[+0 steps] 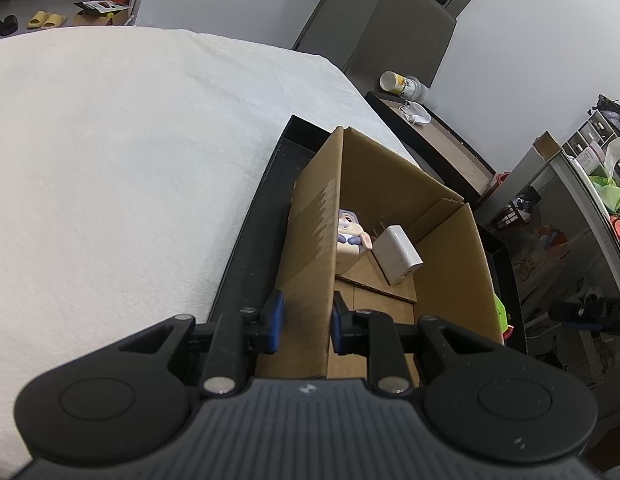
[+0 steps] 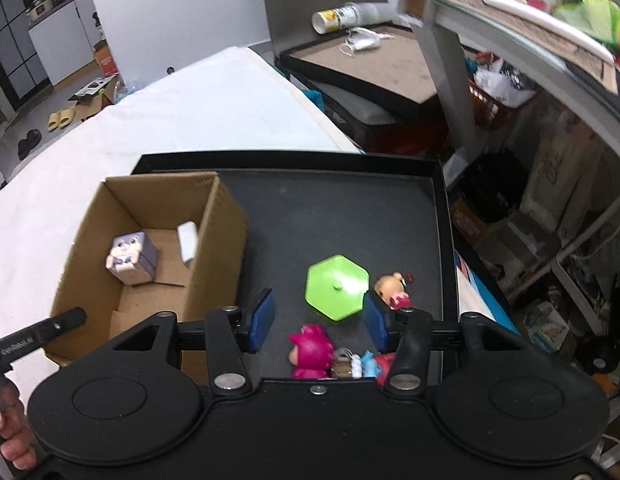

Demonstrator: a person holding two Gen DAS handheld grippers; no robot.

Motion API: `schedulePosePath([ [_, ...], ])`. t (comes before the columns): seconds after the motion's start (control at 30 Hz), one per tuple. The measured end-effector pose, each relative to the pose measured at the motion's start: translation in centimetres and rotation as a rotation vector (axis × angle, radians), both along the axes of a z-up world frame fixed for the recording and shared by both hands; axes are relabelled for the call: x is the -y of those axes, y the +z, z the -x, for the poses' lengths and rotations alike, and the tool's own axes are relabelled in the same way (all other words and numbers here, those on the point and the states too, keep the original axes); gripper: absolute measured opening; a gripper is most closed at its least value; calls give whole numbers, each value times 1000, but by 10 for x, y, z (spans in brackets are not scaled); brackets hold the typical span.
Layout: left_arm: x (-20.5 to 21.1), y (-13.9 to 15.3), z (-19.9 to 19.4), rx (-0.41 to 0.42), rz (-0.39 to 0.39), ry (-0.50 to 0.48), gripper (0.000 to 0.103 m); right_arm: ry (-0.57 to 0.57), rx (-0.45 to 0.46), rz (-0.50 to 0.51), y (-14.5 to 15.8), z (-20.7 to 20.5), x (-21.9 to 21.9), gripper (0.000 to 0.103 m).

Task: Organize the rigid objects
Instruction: 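Move the right gripper to the blue figurine with jar and grasp it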

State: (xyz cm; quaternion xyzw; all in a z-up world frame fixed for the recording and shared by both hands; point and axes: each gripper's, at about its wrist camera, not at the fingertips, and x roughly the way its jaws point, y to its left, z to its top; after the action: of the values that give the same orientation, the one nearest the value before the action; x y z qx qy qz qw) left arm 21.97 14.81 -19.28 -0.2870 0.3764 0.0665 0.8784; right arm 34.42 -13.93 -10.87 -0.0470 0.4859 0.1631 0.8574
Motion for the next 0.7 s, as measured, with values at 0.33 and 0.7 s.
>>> schedulePosePath([
  [0.33, 3, 0, -3, -12, -21, 1, 22, -31, -78, -3, -28, -5, 25, 54],
  [0.7, 5, -1, -5, -24, -39, 2, 22, -68, -191, -24, -72, -9, 40, 58],
])
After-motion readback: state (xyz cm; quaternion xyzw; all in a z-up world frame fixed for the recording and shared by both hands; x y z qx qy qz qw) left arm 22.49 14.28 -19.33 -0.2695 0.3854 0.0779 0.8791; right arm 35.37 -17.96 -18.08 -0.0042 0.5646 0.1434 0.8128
